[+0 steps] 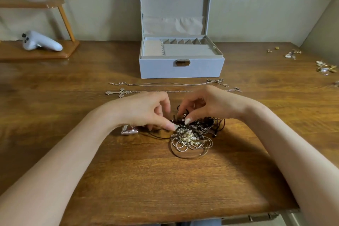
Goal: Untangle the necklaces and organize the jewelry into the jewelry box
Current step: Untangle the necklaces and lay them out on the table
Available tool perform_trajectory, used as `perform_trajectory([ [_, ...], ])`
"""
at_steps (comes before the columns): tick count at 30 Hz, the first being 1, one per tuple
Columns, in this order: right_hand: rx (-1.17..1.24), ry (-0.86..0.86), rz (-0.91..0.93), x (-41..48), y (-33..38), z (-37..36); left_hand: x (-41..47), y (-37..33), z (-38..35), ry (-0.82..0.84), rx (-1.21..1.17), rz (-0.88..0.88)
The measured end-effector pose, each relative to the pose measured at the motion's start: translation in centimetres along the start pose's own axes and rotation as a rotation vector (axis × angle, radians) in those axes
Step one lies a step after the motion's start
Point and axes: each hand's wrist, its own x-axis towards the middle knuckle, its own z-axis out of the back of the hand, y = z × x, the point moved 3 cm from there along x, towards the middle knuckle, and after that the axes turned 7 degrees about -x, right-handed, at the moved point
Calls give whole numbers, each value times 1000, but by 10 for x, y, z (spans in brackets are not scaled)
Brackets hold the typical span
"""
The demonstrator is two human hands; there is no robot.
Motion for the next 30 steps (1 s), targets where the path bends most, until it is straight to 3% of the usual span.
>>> perform_trajectory([
  [6, -53, -26, -11, 2, 3, -2, 7, -4, -8, -50, 34, -57],
  [17, 293, -195, 27, 1, 4, 4, 2, -5, -5, 51, -8, -97],
  [24, 458, -301, 79, 4, 7, 2, 5, -10, -3, -65, -340, -140],
  [30, 455, -256, 48, 5, 4, 4, 12, -8, -5, -195, -405, -144],
])
